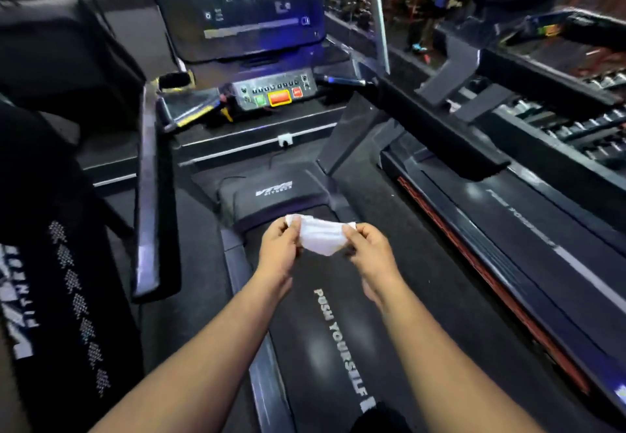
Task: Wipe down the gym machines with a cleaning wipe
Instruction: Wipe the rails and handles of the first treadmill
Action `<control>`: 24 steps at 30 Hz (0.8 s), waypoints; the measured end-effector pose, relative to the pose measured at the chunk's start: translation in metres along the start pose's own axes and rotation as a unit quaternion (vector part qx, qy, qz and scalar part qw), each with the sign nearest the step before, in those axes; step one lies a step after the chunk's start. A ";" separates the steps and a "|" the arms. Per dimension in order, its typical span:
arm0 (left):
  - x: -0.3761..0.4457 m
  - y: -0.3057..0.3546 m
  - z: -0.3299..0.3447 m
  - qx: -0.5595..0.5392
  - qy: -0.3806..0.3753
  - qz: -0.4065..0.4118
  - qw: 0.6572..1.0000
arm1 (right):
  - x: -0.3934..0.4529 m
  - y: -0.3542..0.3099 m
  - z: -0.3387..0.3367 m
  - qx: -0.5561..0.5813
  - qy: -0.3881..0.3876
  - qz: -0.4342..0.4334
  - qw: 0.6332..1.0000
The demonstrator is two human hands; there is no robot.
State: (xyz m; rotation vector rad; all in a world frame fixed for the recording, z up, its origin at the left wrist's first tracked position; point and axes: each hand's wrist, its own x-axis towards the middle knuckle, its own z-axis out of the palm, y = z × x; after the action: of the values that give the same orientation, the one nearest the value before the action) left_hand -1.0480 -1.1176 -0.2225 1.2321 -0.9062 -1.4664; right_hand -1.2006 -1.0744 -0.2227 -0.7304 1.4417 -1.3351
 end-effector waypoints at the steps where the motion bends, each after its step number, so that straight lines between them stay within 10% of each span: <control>1: 0.007 0.015 0.016 -0.008 0.003 -0.004 1.000 | 0.010 -0.021 -0.003 0.049 -0.026 0.023 0.998; 24: 0.091 0.236 -0.006 0.048 0.044 0.104 0.992 | 0.112 -0.223 0.096 0.073 -0.174 0.128 0.974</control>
State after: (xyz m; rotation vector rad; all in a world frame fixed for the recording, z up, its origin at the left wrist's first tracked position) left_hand -0.9928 -1.2626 -0.0228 1.2234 -1.0225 -1.2068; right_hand -1.1896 -1.2574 -0.0274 -0.6209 1.1024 -1.0413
